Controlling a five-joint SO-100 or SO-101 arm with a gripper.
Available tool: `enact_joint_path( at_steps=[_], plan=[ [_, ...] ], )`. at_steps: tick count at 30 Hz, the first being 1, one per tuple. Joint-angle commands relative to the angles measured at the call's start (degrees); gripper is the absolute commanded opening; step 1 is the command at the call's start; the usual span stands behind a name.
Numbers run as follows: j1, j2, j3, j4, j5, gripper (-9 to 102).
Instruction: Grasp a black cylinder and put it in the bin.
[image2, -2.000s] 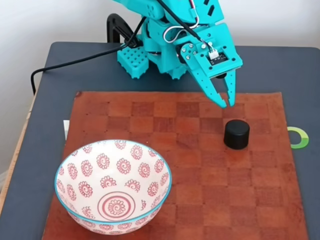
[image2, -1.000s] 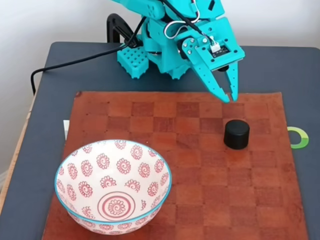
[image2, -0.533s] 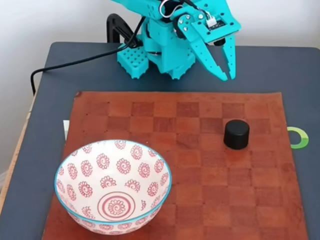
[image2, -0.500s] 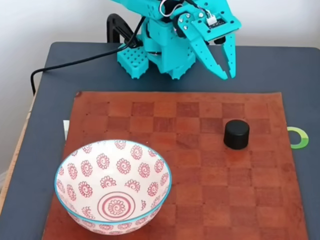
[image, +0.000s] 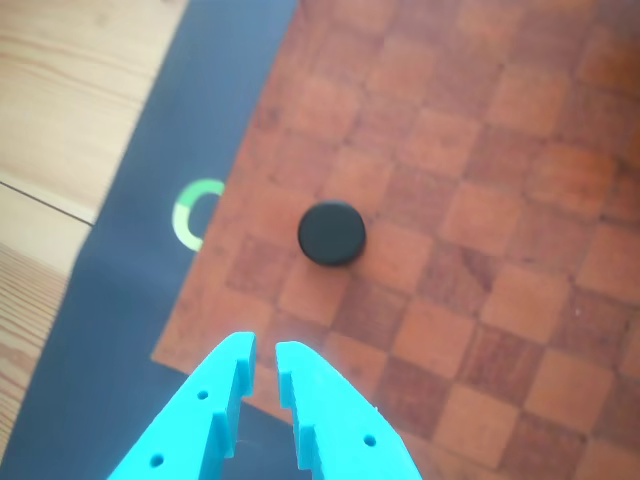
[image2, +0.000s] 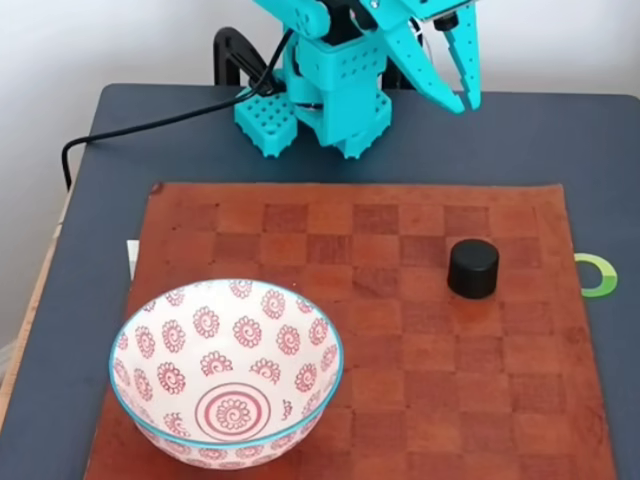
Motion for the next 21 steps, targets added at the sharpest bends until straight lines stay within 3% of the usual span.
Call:
enact_joint_path(
  at_steps=[1, 5, 14, 21],
  plan=[
    [-0.1, -9.3, -5.7, -0.2, 0.1, 0],
    [-0.2, -20.4, -10.1, -1.1, -0.1, 0],
    [-2.9, -37.6, -12.5, -11.4, 0.6, 1],
    [-2.8, -43.7, -12.5, -16.1, 0.7, 9]
  ],
)
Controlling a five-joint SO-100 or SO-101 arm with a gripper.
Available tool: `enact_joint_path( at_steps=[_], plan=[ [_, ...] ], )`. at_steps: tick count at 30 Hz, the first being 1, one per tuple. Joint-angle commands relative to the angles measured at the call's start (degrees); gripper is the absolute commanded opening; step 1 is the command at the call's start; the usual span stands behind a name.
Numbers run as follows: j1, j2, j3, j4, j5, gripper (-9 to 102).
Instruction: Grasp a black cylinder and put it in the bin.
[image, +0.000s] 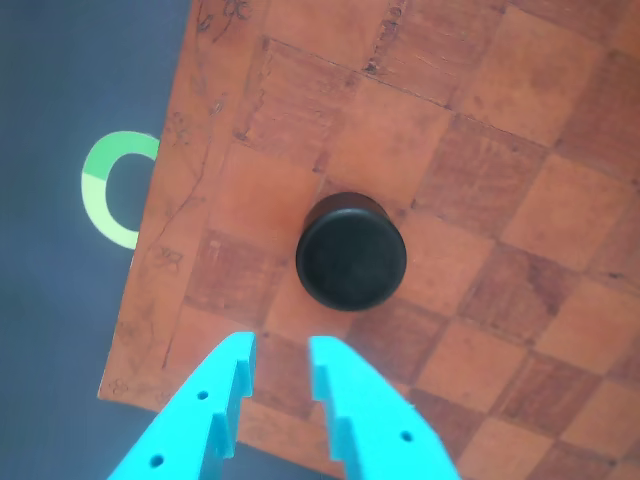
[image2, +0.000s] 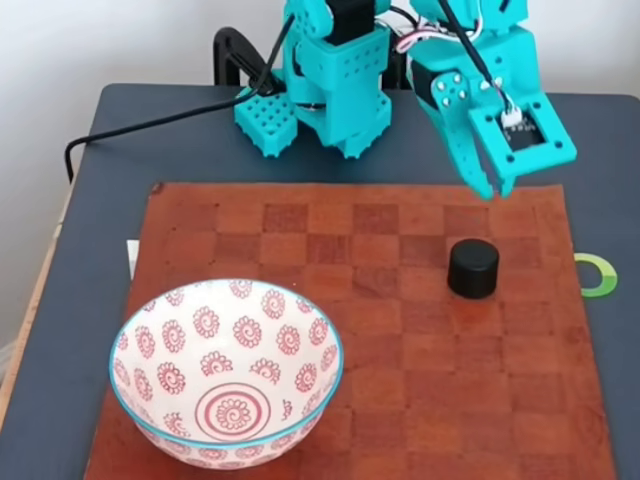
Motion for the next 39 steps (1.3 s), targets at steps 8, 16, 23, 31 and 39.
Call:
enact_joint_path(
  at_steps=[8, 16, 23, 31, 39],
  plan=[
    [0.0, -8.2, -6.8, -1.4, -0.4, 18],
    [0.3, -16.9, -12.0, -1.2, -0.9, 23],
    [0.4, -19.5, -12.2, -1.4, -2.2, 27],
    [1.7, -19.6, -11.8, -1.5, -2.4, 27],
    [1.8, -19.7, -11.3, -1.5, -2.1, 27]
  ],
)
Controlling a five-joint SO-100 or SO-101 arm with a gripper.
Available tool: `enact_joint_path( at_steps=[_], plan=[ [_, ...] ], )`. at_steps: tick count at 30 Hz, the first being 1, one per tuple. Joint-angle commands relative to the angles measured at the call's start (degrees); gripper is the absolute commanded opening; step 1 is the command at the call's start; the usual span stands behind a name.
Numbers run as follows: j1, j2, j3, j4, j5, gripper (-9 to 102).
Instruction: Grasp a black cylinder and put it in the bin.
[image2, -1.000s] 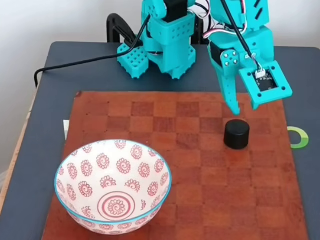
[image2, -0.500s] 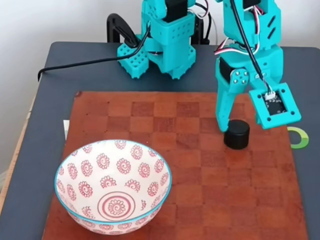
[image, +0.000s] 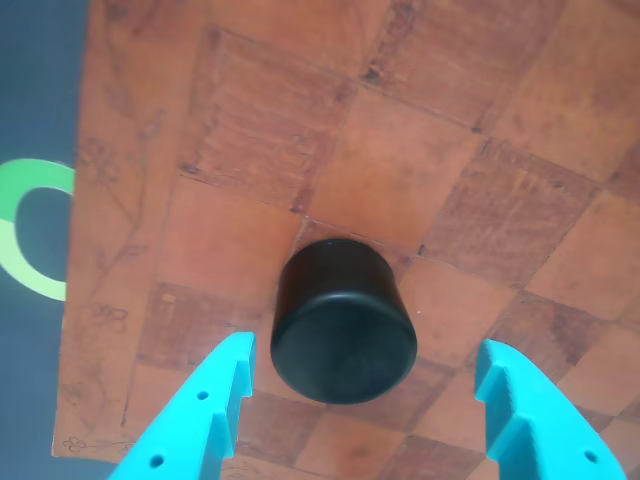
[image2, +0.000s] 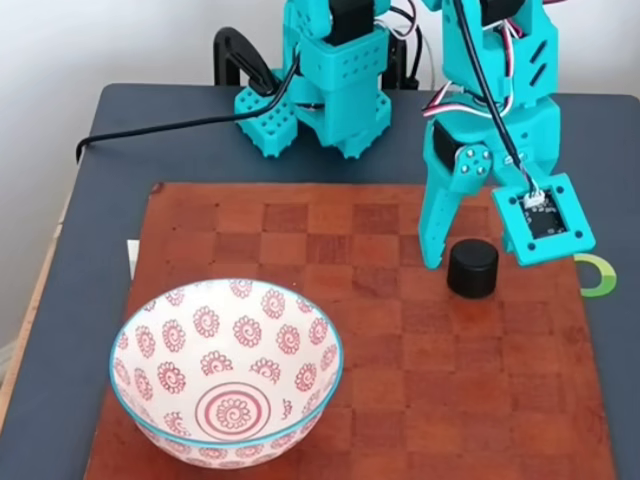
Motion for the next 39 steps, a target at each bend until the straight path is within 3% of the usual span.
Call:
enact_joint_path(
  at_steps=[1, 17, 23, 31, 39],
  plan=[
    [0.2, 0.2, -1.5, -0.5, 0.1, 27],
    [0.1, -7.8, -5.4, 0.0, -0.4, 27],
    [0.1, -7.8, -5.4, 0.3, -0.4, 14],
    [0.1, -7.7, -6.1, 0.6, -0.4, 13],
    [2.1, -7.7, -19.6, 19.6, -1.0, 13]
  ],
)
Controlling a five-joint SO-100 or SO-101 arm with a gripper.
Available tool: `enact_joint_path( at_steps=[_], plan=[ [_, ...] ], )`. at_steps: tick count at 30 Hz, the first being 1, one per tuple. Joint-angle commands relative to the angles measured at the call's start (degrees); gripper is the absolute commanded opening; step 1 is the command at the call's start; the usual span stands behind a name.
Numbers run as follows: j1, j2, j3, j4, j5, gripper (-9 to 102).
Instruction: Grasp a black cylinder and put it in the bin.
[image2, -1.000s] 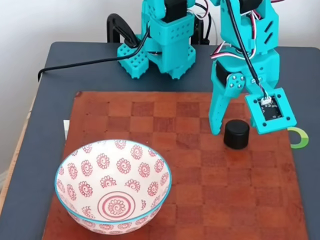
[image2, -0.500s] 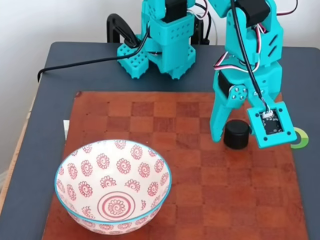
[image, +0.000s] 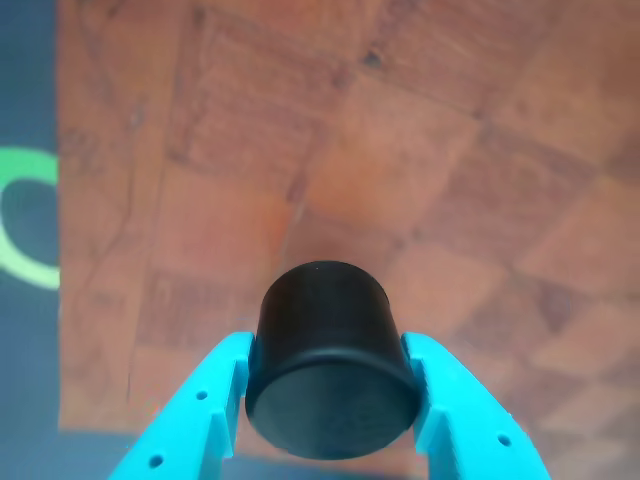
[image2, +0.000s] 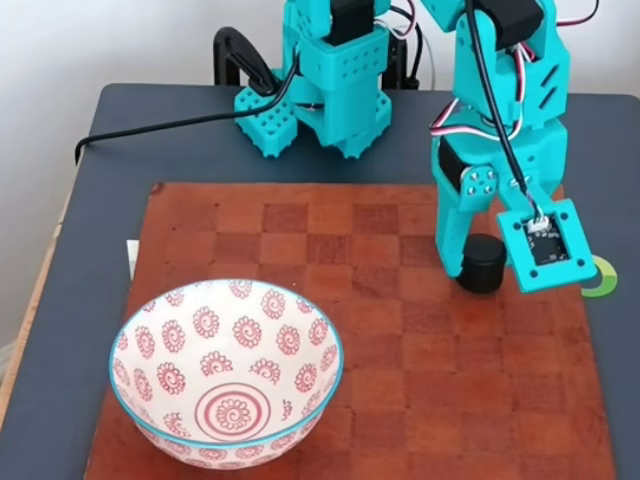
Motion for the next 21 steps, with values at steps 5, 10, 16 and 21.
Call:
enact_joint_path(
  at_steps=[5, 10, 16, 21],
  plan=[
    [5.5, 0.1, -15.0, 13.1, -4.0, 13],
    [13.1, -0.6, -22.1, 15.4, -11.9, 13],
    [23.4, -0.8, -28.8, 14.8, -23.1, 13],
    [31.5, -0.9, -33.2, 14.4, -31.1, 13]
  ],
)
